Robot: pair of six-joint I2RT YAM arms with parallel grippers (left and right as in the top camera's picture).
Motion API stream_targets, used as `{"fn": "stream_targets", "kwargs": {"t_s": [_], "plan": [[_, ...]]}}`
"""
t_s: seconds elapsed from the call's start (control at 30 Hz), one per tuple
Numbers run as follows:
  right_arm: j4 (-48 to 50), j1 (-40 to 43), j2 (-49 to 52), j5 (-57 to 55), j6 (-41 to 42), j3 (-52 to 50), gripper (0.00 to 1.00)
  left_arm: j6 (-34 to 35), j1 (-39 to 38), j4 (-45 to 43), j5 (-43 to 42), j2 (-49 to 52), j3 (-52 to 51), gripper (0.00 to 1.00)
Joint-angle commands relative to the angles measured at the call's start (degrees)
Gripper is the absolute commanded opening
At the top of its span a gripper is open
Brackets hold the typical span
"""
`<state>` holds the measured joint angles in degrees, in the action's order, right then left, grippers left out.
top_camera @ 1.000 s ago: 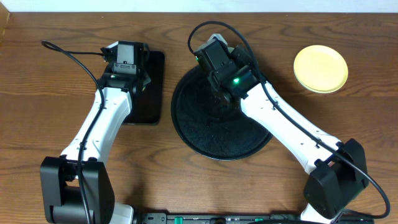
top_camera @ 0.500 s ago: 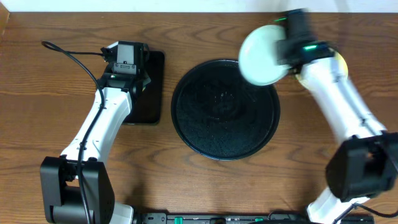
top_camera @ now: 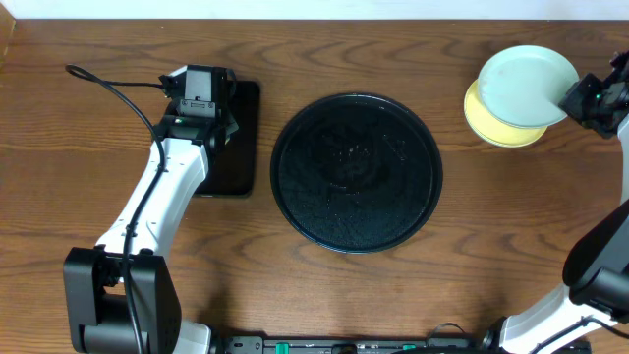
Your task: Clean dirty plates on tray and stack at the side
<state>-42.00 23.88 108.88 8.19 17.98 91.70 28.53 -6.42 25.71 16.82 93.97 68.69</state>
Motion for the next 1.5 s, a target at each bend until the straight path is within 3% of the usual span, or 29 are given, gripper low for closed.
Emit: {"fn": "stream_targets", "kwargs": {"t_s": [0.0,0.13,0.17,0.27,0.33,0.77,0.97,1.07,1.13,1.27,1.47], "plan": [[1.07,0.20,3.21,-1.40,2.27,-0.02,0.01,0.52,0.24,0.17,0.37,0.35,-0.24,0.08],[3.37,-0.02,7.39,-1.88,4.39,-0.02,0.01,0.52,0.24,0.20,0.37,0.35,-0.24,0.08],[3.76,-0.02,8.35,-1.88,5.11,-0.02,0.06,0.50,0.24,0.22,0.37,0.35,-0.24,0.08],[4.57,0.02,10.27,-0.87,6.84,0.00,0.45,0.50,0.24,0.37,0.37,0.35,-0.24,0.08],[4.22,0.02,10.27,1.14,6.60,0.00,0.62,0.50,0.24,0.44,0.37,0.35,-0.24,0.08],[-5.27,-5.60,-3.74,7.32,3.06,0.04,0.59,0.48,0.96,-2.12,-0.55,1.68,-0.24,0.08],[-8.26,-13.92,-9.31,7.32,1.66,0.04,0.59,-0.17,3.56,-6.71,-12.02,9.11,-0.24,0.08],[-9.09,-18.32,-10.36,7.23,0.98,0.04,0.60,-0.20,4.68,-8.09,-12.35,12.52,-0.22,0.17],[-9.27,-21.24,-10.54,7.30,1.01,0.04,0.60,-0.20,5.33,-8.48,-12.37,13.46,-0.22,0.39],[-9.14,-26.16,-10.69,7.28,1.01,0.04,0.60,-1.07,6.21,-8.76,-12.35,13.38,-0.22,0.60],[-8.57,-30.84,-12.79,7.02,-0.57,0.04,0.60,-2.14,6.36,-8.28,-12.37,9.79,-0.15,0.66]]}}
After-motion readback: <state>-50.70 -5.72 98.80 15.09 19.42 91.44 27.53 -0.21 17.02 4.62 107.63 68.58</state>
